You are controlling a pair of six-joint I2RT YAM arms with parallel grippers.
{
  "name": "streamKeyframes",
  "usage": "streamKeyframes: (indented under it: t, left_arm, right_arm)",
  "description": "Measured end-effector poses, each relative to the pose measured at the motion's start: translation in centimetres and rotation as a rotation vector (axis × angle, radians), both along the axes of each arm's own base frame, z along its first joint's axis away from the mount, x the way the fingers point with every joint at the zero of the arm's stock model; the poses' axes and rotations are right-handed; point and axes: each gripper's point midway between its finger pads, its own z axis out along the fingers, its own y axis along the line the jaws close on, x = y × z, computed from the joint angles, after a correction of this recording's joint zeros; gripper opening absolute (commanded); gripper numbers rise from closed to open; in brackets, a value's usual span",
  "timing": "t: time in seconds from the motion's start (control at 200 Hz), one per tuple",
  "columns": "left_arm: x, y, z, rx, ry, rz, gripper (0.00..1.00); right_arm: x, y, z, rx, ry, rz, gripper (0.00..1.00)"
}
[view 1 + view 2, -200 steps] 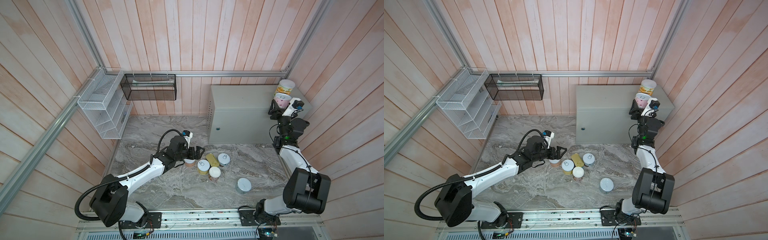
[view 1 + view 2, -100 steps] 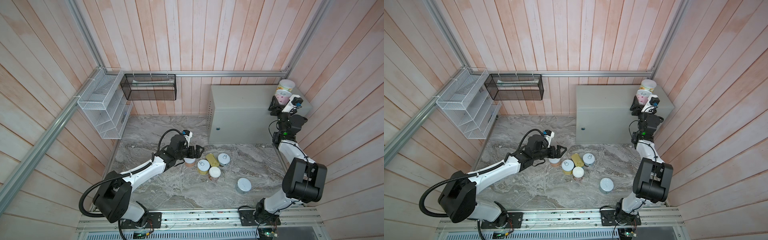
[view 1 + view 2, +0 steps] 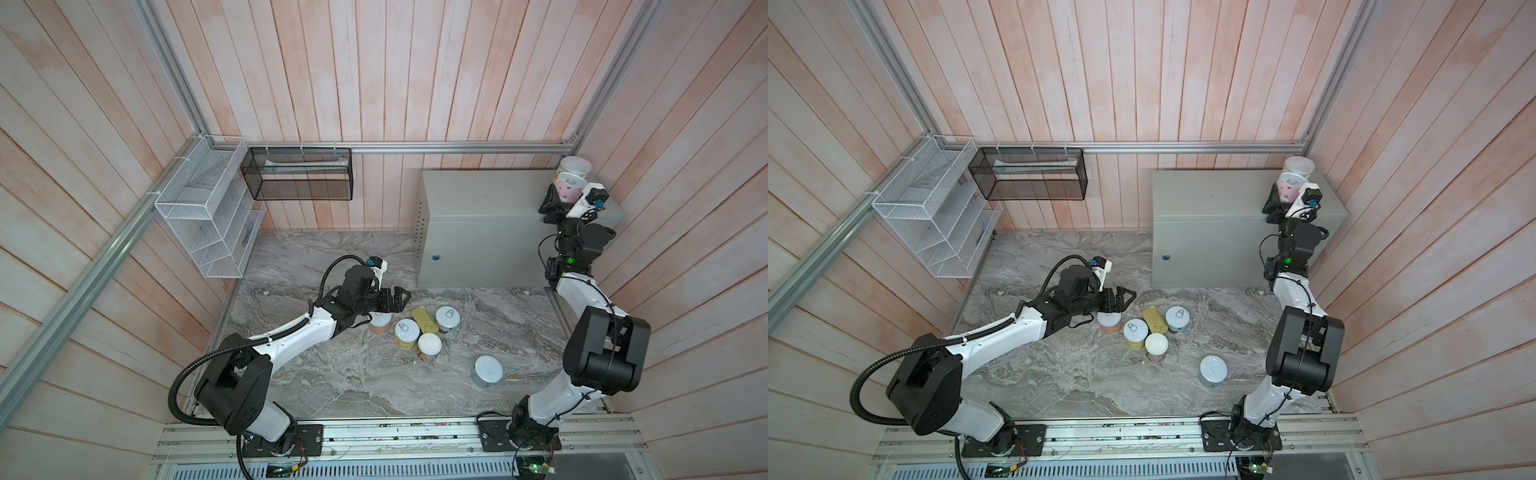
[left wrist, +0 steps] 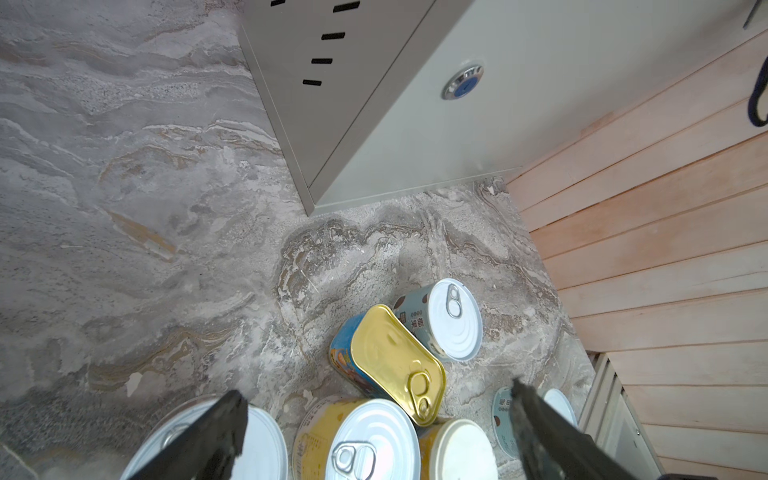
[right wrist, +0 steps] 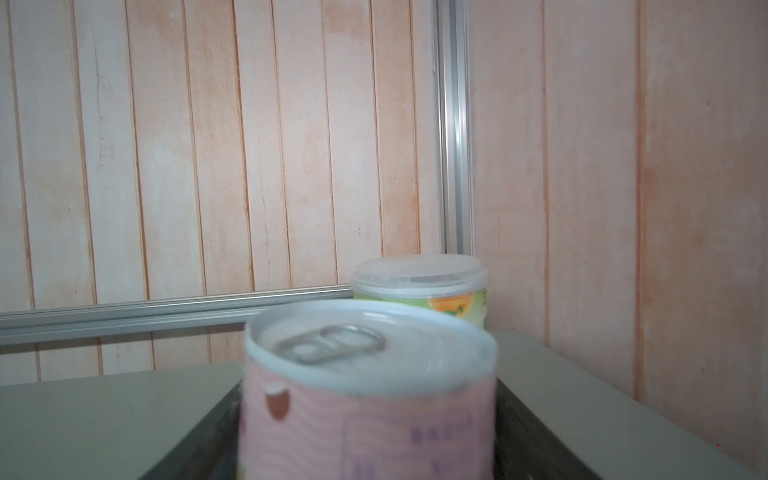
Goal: Place and organize the canned foods onto the counter
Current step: 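Lower the pink can onto the cabinet top beside the green-and-orange can, then open the right gripper and swing it down toward the light-blue can on the floor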
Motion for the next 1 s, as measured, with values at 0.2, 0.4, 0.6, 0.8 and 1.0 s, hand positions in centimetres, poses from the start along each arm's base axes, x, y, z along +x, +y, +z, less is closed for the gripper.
streamKeyframes:
  t: [0.2, 0.4, 0.6, 0.8, 1.0]
  left_arm:
    - [0.0, 0.0, 0.1, -0.006, 0.003, -0.004, 1.0]
    - [-0.1, 0.1, 0.2, -0.008, 0.001, -0.003, 1.0]
    - [-0.6, 0.6, 2.0, -0.028, -0.038, 0.005, 1.0]
    - [-0.8, 1.4, 3.6, -0.03, -0.079, 0.024, 1.0]
    - [-1.7, 2.6, 5.0, -0.014, -0.125, 0.035, 1.0]
  right_arm:
    - [0.1, 0.0, -0.1, -0.002, 0.005, -0.001, 0.94]
    - [-0.1, 0.0, -0.2, 0.01, 0.015, 0.003, 0.97]
    - [-1.3, 0.4, -1.3, 0.047, 0.073, 0.011, 0.98]
    - [-4.0, 1.2, -1.8, 0.079, 0.112, 0.018, 0.98]
    - [-7.9, 2.2, -0.8, 0.108, 0.101, 0.026, 0.98]
